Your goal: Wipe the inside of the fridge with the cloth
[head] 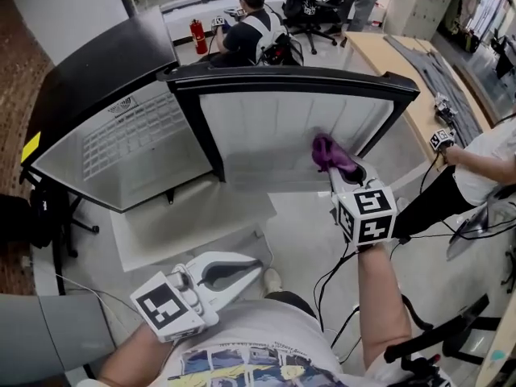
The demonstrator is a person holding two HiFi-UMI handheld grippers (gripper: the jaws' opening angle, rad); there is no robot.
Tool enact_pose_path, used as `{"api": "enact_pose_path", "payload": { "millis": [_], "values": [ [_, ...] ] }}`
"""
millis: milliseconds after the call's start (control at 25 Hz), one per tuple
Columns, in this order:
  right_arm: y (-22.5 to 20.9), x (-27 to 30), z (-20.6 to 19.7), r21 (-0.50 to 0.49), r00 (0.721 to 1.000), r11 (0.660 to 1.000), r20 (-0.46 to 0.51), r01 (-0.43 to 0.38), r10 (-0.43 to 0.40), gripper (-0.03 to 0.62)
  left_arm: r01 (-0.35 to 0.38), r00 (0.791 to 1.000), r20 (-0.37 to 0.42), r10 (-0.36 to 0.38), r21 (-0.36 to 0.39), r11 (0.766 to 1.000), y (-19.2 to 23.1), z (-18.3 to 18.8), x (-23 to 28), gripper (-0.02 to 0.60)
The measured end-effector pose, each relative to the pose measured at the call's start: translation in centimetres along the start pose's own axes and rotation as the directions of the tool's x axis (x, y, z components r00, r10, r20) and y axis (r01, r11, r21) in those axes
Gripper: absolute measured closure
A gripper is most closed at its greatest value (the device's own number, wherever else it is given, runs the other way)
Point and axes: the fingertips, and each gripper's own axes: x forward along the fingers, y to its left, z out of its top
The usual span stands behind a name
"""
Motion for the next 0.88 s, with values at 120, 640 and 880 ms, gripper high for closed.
{"api": "enact_pose_path", "payload": {
  "millis": [120,640,880],
  "values": [
    [4.2,1.8,0.6,-0.031,0.995,0.994,0.006,-0.102,0.102,0.540,-0.030,1.000,0.008,0.030,0.001,1.000,0.1,0.0,-1.3,0.575],
    [16.2,9.1,0.1,-0.047,0.948,0.947,-0.014,-0.318,0.318,0.540,-0.211,0.977,0.034,0.213,-0.035,0.977,1.1,-1.2,-8.0,0.575],
    [16.4,11.1,-1.3,-0.054,0.958,0.957,-0.034,-0.286,0.285,0.540,-0.254,0.967,0.017,0.255,-0.042,0.966,1.3,-1.8,-9.3,0.575]
  ]
}}
